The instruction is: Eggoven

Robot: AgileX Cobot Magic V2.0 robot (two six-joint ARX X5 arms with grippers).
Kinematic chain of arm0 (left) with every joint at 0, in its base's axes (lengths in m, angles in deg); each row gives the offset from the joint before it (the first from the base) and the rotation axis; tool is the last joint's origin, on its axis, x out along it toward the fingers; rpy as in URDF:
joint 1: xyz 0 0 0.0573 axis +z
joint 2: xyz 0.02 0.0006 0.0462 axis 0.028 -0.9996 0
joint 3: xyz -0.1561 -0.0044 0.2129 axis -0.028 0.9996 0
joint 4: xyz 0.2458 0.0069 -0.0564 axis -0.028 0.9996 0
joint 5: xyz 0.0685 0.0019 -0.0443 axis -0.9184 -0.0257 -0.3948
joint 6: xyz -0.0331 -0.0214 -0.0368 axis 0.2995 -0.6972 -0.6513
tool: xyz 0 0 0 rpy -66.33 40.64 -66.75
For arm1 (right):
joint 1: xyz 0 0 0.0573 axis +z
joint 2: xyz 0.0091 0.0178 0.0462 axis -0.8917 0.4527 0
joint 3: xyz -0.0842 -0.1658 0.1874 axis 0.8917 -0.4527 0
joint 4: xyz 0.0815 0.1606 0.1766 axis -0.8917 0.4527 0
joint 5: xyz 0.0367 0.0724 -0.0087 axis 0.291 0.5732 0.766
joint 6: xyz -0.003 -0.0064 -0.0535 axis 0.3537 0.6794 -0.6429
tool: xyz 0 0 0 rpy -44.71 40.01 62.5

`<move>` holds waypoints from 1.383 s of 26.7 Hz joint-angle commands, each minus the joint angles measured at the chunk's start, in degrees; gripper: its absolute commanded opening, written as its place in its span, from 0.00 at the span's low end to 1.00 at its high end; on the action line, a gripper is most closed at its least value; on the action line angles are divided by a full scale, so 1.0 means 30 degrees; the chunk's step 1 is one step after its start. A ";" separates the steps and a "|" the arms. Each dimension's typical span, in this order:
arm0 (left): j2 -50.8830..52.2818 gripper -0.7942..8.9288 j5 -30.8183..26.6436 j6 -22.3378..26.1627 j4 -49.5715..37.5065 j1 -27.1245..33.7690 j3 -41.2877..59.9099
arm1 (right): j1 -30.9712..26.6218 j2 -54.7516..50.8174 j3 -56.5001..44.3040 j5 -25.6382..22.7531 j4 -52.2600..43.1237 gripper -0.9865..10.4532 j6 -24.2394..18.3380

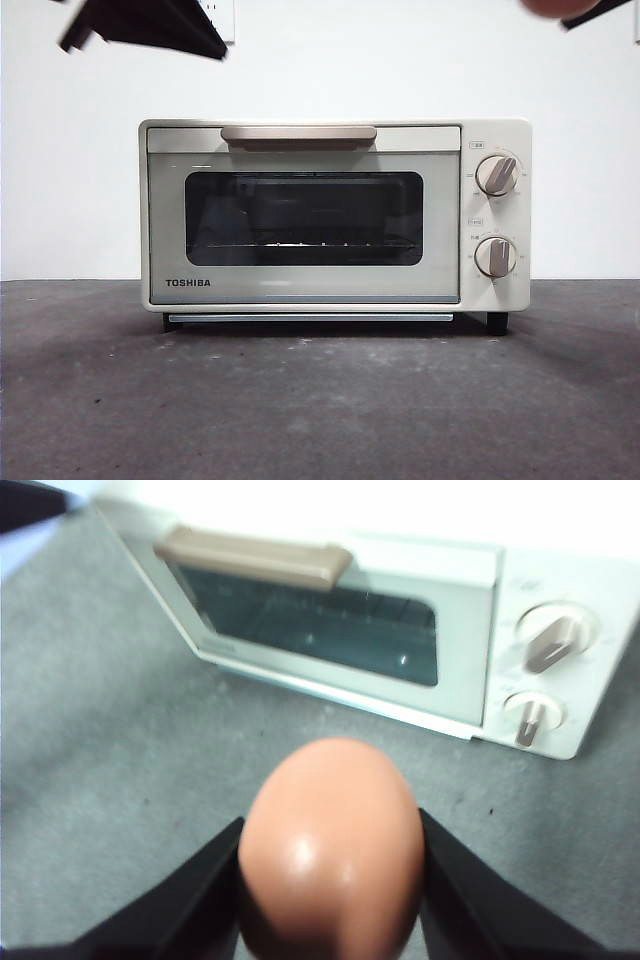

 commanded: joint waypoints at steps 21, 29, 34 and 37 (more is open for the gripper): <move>-0.5588 0.09 -0.2018 0.1953 -0.0590 -0.1056 -0.2936 | 0.0204 -0.1821 0.0284 -0.0058 0.0175 0.09 -0.0306; -0.5595 0.09 -0.2018 0.2805 0.0889 -0.1756 -0.2936 | 0.0204 -0.1821 0.0284 -0.0058 0.0153 0.09 -0.0372; -0.5595 0.09 -0.2011 0.3133 0.2076 -0.2623 -0.2936 | 0.0204 -0.1807 0.0284 -0.0058 0.0131 0.09 -0.0437; -0.5595 0.09 -0.2011 0.3133 0.2863 -0.3140 -0.2936 | 0.0204 -0.1814 0.0284 -0.0058 0.0124 0.09 -0.0437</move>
